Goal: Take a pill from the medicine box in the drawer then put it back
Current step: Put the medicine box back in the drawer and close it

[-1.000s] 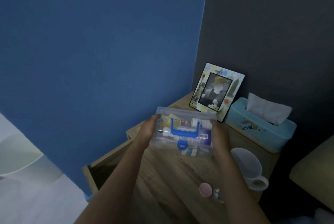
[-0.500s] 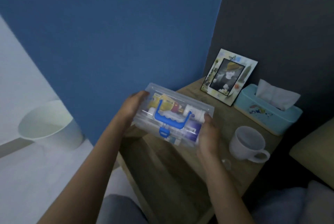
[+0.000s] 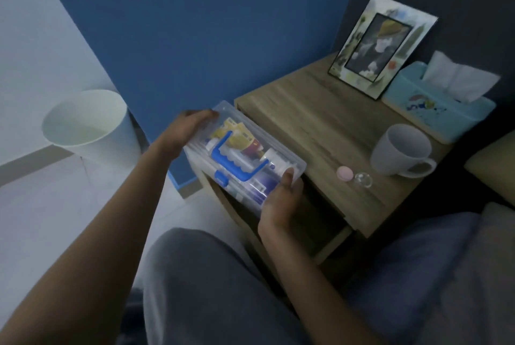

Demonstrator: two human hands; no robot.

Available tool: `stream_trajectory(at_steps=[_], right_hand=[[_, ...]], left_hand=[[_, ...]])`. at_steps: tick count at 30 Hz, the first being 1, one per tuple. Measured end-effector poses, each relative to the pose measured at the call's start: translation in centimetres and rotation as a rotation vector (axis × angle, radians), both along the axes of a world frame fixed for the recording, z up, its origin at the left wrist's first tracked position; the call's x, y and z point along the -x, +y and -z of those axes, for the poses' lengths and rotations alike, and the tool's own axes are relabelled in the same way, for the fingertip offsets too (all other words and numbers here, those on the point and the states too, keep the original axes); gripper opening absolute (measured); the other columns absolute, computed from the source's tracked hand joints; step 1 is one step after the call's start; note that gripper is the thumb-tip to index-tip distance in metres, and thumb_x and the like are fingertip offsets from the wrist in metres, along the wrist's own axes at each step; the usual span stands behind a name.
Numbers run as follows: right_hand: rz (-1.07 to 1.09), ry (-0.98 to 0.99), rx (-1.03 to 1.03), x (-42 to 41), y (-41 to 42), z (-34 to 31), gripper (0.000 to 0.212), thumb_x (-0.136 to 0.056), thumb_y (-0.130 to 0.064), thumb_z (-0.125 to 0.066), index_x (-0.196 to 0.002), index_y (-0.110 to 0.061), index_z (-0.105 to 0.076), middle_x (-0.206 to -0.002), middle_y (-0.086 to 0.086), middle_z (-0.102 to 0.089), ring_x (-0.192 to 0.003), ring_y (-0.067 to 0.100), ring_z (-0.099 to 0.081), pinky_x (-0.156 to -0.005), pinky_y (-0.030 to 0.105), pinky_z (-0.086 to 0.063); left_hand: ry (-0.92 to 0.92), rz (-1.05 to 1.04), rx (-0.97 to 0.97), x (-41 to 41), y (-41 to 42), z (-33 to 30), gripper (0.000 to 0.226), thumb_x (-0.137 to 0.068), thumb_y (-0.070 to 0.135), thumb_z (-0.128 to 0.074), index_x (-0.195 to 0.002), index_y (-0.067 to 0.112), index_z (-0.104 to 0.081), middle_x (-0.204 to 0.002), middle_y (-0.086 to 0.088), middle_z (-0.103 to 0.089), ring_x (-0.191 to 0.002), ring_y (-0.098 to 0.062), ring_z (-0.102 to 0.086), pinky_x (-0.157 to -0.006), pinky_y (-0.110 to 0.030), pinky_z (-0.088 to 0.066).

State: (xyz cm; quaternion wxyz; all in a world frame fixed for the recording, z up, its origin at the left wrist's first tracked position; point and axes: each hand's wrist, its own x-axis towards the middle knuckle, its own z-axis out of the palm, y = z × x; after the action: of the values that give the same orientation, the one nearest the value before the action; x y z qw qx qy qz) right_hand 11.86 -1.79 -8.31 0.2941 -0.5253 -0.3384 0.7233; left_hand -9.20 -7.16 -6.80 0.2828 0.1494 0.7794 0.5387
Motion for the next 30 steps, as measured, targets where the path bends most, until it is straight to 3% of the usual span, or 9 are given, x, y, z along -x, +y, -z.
stream_trajectory(at_steps=[3, 6, 13, 15, 17, 19, 22, 25, 30], right_hand=[[0.020, -0.001, 0.045, 0.3, 0.2, 1.3, 0.045, -0.098, -0.037, -0.044, -0.141, -0.023, -0.042, -0.126, 0.006, -0.060, -0.105, 0.019, -0.065, -0.078, 0.031, -0.055], [0.073, 0.004, 0.082, 0.6, 0.5, 2.3, 0.045, -0.099, -0.038, -0.042, -0.141, -0.023, -0.041, -0.126, 0.007, -0.060, -0.107, 0.022, -0.065, -0.090, 0.042, -0.055], [0.151, -0.062, 0.019, 0.9, 0.5, 4.2, 0.046, -0.099, -0.029, -0.045, -0.143, -0.025, -0.036, -0.132, 0.006, -0.055, -0.105, 0.016, -0.061, -0.080, 0.030, -0.054], [0.157, -0.044, -0.019, 1.2, 0.2, 4.6, 0.049, -0.099, -0.024, -0.046, -0.145, -0.024, -0.032, -0.135, 0.005, -0.052, -0.105, 0.013, -0.058, -0.078, 0.026, -0.052], [0.149, -0.034, -0.036, 1.4, 0.2, 5.0, 0.050, -0.099, -0.022, -0.046, -0.146, -0.023, -0.030, -0.136, 0.005, -0.051, -0.109, 0.013, -0.057, -0.085, 0.032, -0.053], [0.138, -0.056, -0.015, 1.4, 0.1, 5.5, 0.050, -0.098, -0.023, -0.047, -0.145, -0.024, -0.031, -0.135, 0.005, -0.051, -0.109, 0.015, -0.057, -0.092, 0.039, -0.053], [0.121, -0.138, 0.043, 1.3, 0.1, 6.4, 0.048, -0.097, -0.027, -0.048, -0.144, -0.026, -0.034, -0.135, 0.006, -0.053, -0.109, 0.016, -0.059, -0.096, 0.044, -0.052], [0.108, -0.184, 0.081, 1.5, 0.4, 7.1, 0.050, -0.098, -0.030, -0.047, -0.145, -0.026, -0.033, -0.136, 0.007, -0.052, -0.117, 0.023, -0.059, -0.095, 0.043, -0.051], [0.113, -0.277, 0.089, 2.1, 0.4, 8.7, 0.046, -0.097, -0.037, -0.046, -0.141, -0.029, -0.036, -0.134, 0.007, -0.053, -0.113, 0.021, -0.059, -0.097, 0.047, -0.051]], left_hand=[[0.036, 0.047, -0.012, 0.4, 1.0, 1.2, 0.029, -0.085, 0.028, -0.065, -0.105, 0.008, -0.069, -0.101, -0.007, -0.065, -0.090, -0.017, -0.060, -0.086, -0.028, -0.047], [0.081, 0.115, -0.018, 0.6, 2.9, 1.2, 0.019, -0.088, 0.025, -0.063, -0.102, 0.012, -0.069, -0.101, -0.006, -0.066, -0.084, -0.012, -0.061, -0.077, -0.019, -0.048], [0.015, 0.230, 0.110, 1.3, 4.9, 4.3, 0.035, -0.095, 0.021, -0.055, -0.124, 0.004, -0.061, -0.114, -0.007, -0.059, -0.105, -0.018, -0.055, -0.095, -0.030, -0.043], [-0.009, 0.238, 0.105, 1.4, 4.7, 5.4, 0.030, -0.095, 0.023, -0.054, -0.118, 0.005, -0.063, -0.106, -0.008, -0.059, -0.091, -0.016, -0.058, -0.087, -0.033, -0.043], [-0.046, 0.232, 0.084, 1.6, 4.6, 6.0, 0.023, -0.095, 0.029, -0.054, -0.100, 0.011, -0.066, -0.089, -0.003, -0.060, -0.070, -0.007, -0.057, -0.077, -0.032, -0.043], [-0.044, 0.220, 0.098, 2.0, 4.8, 6.5, 0.024, -0.093, 0.034, -0.057, -0.094, 0.013, -0.067, -0.077, 0.002, -0.058, -0.062, -0.004, -0.055, -0.071, -0.029, -0.043], [0.026, 0.231, 0.180, 2.4, 5.5, 6.9, 0.023, -0.092, 0.035, -0.059, -0.099, 0.014, -0.066, -0.090, -0.003, -0.060, -0.077, -0.011, -0.055, -0.074, -0.026, -0.044], [0.068, 0.300, 0.250, 2.3, 6.0, 7.4, 0.022, -0.093, 0.037, -0.055, -0.093, 0.016, -0.064, -0.085, 0.000, -0.056, -0.070, -0.007, -0.050, -0.066, -0.019, -0.041], [0.030, 0.341, 0.236, 2.2, 6.5, 8.9, 0.032, -0.094, 0.035, -0.056, -0.112, 0.009, -0.064, -0.109, -0.008, -0.058, -0.100, -0.019, -0.052, -0.092, -0.034, -0.042]])
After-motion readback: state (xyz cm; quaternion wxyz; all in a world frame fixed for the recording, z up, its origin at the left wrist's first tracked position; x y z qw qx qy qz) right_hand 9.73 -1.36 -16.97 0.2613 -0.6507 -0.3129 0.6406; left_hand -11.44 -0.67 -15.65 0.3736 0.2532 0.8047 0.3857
